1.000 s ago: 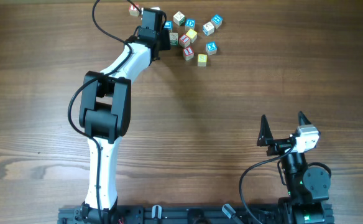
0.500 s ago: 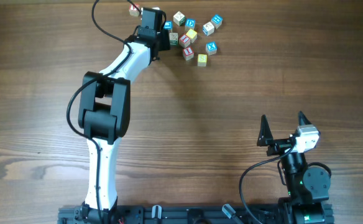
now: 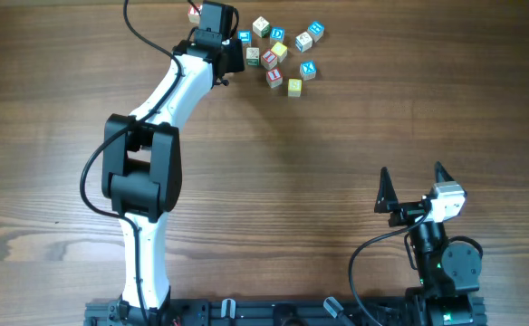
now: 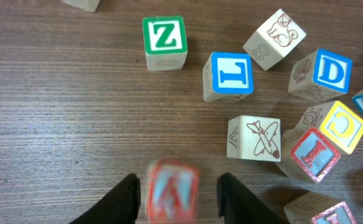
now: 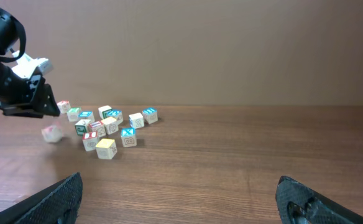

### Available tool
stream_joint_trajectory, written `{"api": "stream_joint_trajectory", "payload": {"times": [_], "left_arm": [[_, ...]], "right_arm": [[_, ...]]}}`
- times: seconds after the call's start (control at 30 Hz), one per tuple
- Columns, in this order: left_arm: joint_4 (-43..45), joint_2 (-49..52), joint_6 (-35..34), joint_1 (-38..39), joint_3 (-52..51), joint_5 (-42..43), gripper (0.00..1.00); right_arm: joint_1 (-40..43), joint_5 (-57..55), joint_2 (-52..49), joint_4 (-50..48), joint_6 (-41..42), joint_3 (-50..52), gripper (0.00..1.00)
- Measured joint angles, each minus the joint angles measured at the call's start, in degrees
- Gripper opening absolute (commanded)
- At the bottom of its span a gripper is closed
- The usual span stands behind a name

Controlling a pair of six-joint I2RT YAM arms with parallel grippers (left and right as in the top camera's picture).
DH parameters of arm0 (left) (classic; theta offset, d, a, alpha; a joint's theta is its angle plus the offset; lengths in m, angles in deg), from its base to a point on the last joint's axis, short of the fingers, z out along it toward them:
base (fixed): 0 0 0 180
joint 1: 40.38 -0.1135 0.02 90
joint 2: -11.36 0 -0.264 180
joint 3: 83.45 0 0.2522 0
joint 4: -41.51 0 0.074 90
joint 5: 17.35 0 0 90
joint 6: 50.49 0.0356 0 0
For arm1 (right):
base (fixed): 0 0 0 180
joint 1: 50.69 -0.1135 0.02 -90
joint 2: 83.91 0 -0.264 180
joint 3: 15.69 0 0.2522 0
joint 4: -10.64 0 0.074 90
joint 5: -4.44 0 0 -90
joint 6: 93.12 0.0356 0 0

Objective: Form a circle
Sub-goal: 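Lower the left gripper and grasp the red-bordered A block, then lift the red A block and carry it left of the cluster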

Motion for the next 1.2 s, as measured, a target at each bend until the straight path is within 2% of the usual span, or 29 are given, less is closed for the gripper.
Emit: {"api": "stream_joint_trajectory", "payload": {"times": [0.1, 0.17, 0.4, 0.77, 1.03, 1.2], "left_arm": [[1.1, 0.0, 0.0, 0.0, 0.0, 0.0, 0.43], [2.1, 0.0, 0.0, 0.0, 0.0, 0.0, 0.49], [3.3, 0.9, 0.0, 0.0, 0.0, 0.0, 0.5], [12.2, 6.1, 0.0, -1.8, 0.0, -0.9, 0.55], [15.0, 8.1, 0.0, -3.2, -0.1, -1.1, 0.46], [15.1, 8.1, 0.0, -3.0, -0.1, -1.1, 0.35]], "right_arm": [[0.0, 0.0, 0.0, 0.0, 0.0, 0.0, 1.0], [0.0, 0.0, 0.0, 0.0, 0.0, 0.0, 1.0], [0.0, 0.0, 0.0, 0.0, 0.0, 0.0, 1.0], [0.0, 0.0, 0.0, 0.0, 0.0, 0.0, 1.0], [0.0, 0.0, 0.0, 0.0, 0.0, 0.0, 1.0], [0.0, 0.0, 0.0, 0.0, 0.0, 0.0, 1.0]]}}
